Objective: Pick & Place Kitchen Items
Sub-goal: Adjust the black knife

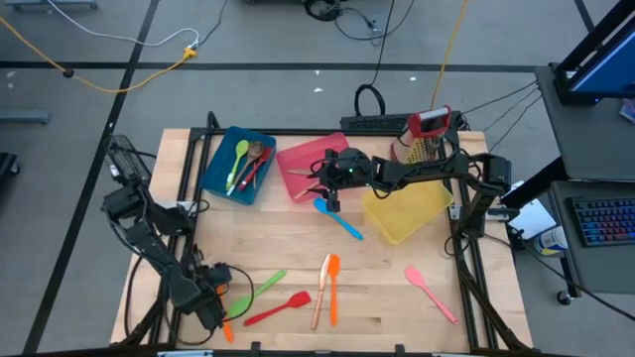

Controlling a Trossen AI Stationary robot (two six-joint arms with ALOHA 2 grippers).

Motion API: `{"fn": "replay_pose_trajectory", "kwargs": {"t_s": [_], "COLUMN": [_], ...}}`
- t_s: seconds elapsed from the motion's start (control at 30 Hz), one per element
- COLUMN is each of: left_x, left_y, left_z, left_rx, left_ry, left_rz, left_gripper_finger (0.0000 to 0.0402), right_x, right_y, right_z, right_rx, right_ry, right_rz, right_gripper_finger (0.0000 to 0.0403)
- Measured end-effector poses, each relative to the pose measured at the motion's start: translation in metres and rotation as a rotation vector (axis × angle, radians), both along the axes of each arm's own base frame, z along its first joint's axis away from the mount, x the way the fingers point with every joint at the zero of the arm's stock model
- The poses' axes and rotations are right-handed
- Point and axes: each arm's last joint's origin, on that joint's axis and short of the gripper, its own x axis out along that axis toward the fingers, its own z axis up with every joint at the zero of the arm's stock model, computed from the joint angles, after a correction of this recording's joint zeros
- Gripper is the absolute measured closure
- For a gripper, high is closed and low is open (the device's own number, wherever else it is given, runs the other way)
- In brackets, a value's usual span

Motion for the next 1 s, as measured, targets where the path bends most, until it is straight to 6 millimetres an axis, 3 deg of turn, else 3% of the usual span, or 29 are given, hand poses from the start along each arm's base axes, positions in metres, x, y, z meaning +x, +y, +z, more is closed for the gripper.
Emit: {"fn": "replay_pose_trajectory", "kwargs": {"t_s": [0.4, 0.63, 1.0], "left_x": [0.011, 0.004, -0.012], "left_y": [0.01, -0.005, -0.003], "left_z": [0.016, 0.003, -0.012], "left_rx": [-0.083, -0.169, -0.194], "left_ry": [0.2, 0.133, 0.153], "left_rz": [0.012, 0.026, 0.001], "left_gripper_finger": [0.0321, 0.0321, 0.0321], "right_x": [0.0, 0.0, 0.0], "right_y": [0.0, 0.0, 0.0], "right_z": [0.0, 0.0, 0.0], "right_rx": [0.0, 0.0, 0.0], "right_ry": [0.001, 0.001, 0.001], "right_rz": [0.001, 0.0, 0.0], "right_gripper_finger": [0.0234, 0.0234, 0.0234]}}
